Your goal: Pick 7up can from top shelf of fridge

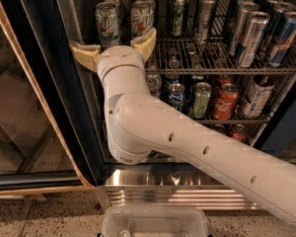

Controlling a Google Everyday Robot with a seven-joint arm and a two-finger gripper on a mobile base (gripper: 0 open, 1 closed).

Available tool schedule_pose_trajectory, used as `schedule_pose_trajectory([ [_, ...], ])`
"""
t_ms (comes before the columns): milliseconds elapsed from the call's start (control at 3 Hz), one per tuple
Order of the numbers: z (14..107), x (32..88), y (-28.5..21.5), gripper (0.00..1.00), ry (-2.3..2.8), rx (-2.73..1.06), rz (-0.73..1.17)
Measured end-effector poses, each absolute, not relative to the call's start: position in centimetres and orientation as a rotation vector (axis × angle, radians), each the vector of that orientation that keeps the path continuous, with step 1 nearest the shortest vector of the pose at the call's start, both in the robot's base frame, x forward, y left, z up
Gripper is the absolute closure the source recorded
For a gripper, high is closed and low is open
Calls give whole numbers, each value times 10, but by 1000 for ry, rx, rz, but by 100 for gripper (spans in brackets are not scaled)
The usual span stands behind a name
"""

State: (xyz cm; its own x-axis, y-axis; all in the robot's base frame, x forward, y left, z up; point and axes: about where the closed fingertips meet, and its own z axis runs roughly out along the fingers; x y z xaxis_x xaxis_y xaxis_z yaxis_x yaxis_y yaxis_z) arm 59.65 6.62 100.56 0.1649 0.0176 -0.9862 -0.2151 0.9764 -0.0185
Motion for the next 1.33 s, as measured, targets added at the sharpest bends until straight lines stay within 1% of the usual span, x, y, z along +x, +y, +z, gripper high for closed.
schedule_pose_trajectory([
  [1000, 981, 598, 70, 0, 1542, -84, 193],
  [1333, 981, 598, 70, 9, 1542, -84, 193],
])
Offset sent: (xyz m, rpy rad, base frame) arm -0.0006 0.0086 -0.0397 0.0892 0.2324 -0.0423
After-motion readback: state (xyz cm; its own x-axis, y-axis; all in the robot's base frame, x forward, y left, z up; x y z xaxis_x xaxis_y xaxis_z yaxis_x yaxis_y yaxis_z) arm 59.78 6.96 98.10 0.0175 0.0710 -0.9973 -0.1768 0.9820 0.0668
